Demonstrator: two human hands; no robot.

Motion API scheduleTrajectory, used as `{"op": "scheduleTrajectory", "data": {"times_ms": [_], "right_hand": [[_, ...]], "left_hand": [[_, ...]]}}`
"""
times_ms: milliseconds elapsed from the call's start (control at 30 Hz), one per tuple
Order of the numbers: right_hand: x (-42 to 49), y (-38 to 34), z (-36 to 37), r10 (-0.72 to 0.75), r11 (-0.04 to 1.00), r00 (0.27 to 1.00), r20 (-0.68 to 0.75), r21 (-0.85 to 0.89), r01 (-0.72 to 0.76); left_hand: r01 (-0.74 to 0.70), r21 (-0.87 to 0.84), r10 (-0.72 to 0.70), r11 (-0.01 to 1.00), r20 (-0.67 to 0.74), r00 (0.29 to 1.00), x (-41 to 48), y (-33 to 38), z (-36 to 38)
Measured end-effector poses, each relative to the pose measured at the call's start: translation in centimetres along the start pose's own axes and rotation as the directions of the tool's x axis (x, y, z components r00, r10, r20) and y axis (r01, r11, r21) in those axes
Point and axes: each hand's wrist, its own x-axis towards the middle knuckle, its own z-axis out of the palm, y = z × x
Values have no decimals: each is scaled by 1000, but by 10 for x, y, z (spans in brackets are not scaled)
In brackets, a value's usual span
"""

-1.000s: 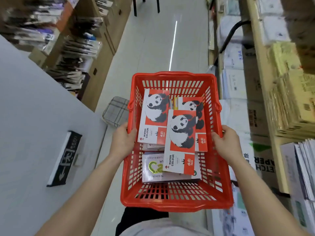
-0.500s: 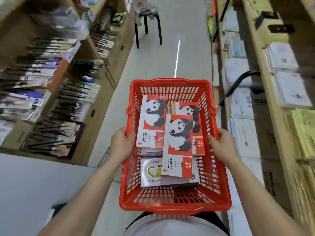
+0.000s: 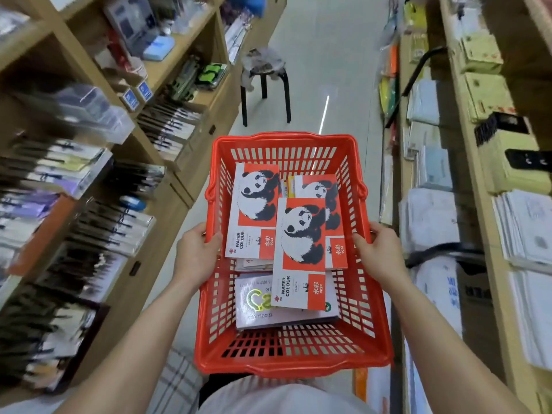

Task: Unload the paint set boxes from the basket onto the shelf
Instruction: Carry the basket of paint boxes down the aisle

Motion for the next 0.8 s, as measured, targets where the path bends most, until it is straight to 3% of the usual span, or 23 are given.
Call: {"op": "scheduleTrajectory", "data": {"times_ms": [367,800], "right_hand": [[309,-102,3,34,999,999,-39,-25,-35],[700,-206,-2,18,998,1000,9,-64,-17]], "left_hand": [[43,-61,-38,997,92,995,305,135,54],[67,-50,-68,997,-16,998,636,284,145]]}}
